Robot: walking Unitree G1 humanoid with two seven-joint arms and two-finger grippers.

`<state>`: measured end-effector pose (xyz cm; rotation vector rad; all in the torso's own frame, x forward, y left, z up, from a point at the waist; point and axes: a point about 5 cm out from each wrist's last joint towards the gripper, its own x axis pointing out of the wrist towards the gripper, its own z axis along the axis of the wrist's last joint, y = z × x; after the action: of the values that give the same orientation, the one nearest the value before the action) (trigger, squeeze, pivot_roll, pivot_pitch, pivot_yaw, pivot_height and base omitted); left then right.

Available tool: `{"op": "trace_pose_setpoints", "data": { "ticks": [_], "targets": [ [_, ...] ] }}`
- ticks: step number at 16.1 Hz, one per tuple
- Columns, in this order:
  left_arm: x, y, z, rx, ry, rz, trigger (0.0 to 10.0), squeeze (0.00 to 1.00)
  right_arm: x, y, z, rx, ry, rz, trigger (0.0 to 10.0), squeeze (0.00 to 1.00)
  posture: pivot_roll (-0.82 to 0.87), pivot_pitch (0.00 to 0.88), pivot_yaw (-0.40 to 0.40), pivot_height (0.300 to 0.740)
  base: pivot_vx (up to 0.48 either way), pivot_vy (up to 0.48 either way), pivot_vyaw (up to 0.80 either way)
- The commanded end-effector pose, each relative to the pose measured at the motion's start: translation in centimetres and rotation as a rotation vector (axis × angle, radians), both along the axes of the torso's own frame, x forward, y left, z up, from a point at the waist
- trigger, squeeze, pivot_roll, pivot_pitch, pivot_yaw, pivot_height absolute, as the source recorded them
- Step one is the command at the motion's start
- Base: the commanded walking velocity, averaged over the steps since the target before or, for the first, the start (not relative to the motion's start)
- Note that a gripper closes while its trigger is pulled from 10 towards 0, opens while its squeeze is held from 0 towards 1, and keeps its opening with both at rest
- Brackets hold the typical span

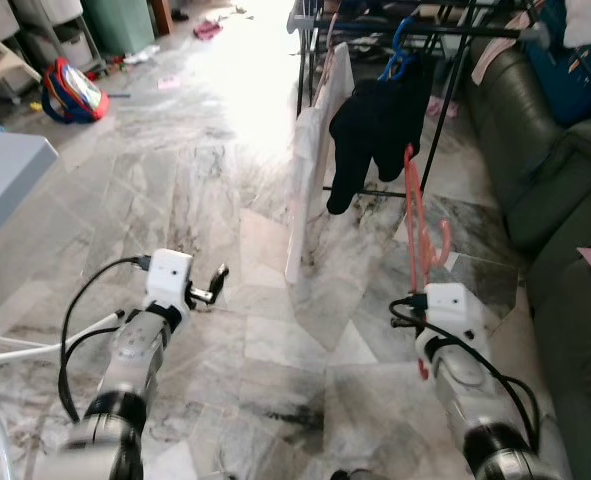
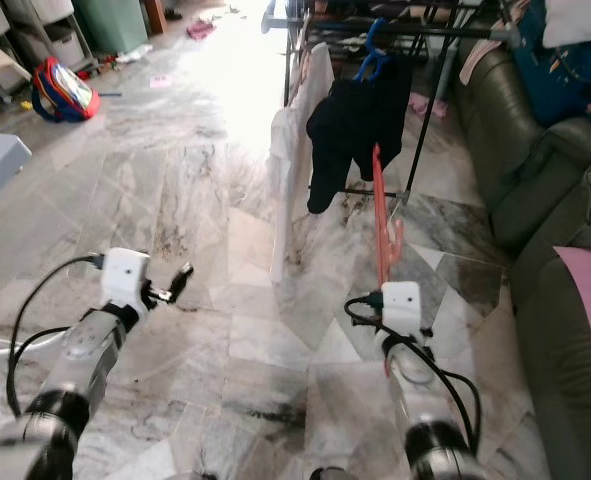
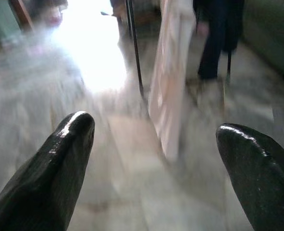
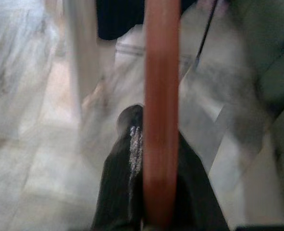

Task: Hang hanger

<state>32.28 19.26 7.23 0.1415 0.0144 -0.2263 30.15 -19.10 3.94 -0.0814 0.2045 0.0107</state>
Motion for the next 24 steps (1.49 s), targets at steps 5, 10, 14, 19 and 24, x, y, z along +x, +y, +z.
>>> {"op": "trace_pose_setpoints", "data": {
  "ticks": [5, 10, 14, 19, 24],
  "targets": [
    [-2.8, 0.6, 1.9, -0.004, -0.177, 0.126, 10.0, 0.0, -2.4, -0.4, 3.9, -0.029, -0.15, -0.001, 10.0, 0.0, -0.05, 0.149, -0.019, 0.74, 0.0, 0.0, 0.0],
    [-2.0, -0.3, 3.6, -0.015, -0.212, 0.132, 10.0, 0.0, -3.9, -0.9, 4.5, -0.039, -0.081, -0.088, 10.0, 0.0, -0.06, 0.174, -0.031, 0.74, 0.0, 0.0, 0.0],
    [0.5, -1.8, 7.8, -0.012, -0.359, 0.129, 10.0, 0.0, -2.7, -1.5, 8.2, -0.103, -0.225, -0.162, 10.0, 0.0, -0.08, 0.185, -0.017, 0.74, 0.0, 0.0, 0.0],
    [2.0, -2.1, 10.3, -0.026, -0.397, 0.126, 10.0, 0.0, -1.9, -0.6, 9.6, -0.122, -0.255, -0.171, 10.0, 0.0, -0.09, 0.192, 0.016, 0.74, 0.0, 0.0, 0.0],
    [-2.8, 1.7, 3.9, 0.023, -0.194, 0.211, 10.0, 0.0, -4.8, -0.5, 6.7, -0.039, -0.088, -0.242, 10.0, 0.0, -0.08, 0.207, 0.016, 0.74, 0.0, 0.0, 0.0]
  ]
}}
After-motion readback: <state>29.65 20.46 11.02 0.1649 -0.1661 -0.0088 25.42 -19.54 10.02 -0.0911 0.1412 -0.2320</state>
